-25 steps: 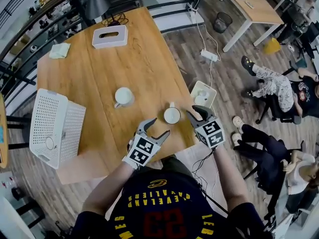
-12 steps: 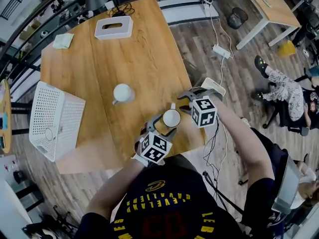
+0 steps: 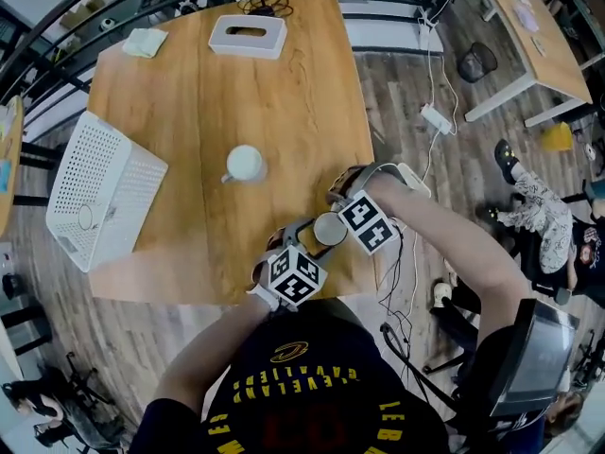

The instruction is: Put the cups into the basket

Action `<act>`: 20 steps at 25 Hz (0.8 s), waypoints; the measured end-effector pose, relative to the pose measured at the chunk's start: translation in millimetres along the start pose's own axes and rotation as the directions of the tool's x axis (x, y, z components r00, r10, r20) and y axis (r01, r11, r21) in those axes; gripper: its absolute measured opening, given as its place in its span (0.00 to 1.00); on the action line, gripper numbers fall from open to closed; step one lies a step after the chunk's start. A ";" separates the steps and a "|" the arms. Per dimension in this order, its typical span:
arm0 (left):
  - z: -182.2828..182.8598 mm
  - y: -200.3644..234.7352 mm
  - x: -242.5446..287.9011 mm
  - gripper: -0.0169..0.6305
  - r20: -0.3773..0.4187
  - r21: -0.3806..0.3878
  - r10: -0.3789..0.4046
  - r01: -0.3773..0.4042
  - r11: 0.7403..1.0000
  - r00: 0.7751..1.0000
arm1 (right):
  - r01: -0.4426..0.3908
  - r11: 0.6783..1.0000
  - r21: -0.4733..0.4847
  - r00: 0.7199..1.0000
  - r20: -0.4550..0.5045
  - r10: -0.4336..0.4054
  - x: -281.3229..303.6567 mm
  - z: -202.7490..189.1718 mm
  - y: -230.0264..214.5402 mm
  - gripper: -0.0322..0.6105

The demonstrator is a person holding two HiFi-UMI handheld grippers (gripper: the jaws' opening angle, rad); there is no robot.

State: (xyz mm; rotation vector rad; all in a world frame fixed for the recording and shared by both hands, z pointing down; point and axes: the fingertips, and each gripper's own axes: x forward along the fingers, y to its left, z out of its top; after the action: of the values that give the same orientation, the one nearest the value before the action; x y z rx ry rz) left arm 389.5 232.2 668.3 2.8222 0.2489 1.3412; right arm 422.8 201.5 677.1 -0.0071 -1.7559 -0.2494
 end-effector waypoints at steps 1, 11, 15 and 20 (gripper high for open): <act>-2.5 2.5 -2.1 0.51 -0.002 -0.011 -0.003 0.003 1.000 1.000 | -0.003 1.000 0.025 1.000 0.012 0.003 0.8 0.8 0.6 0.27; -19.8 15.1 -15.0 0.51 0.024 0.007 0.016 -0.017 1.000 1.000 | 0.047 0.898 0.438 0.976 0.172 -0.135 -7.4 14.7 7.3 0.16; -20.4 9.9 -13.6 0.50 -0.001 0.060 -0.004 0.004 0.998 1.000 | 0.038 0.871 0.490 0.976 0.169 -0.138 -7.0 19.3 15.0 0.16; -26.2 -1.4 -23.0 0.50 -0.023 0.088 -0.042 0.044 0.995 0.999 | 0.036 0.866 0.498 0.974 0.179 -0.143 -14.4 34.7 23.8 0.16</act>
State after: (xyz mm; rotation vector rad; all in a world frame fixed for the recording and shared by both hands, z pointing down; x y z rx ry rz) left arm 354.9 228.6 667.1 2.8571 0.3770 1.3862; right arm 395.5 232.5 660.9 0.4359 -1.9915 0.1476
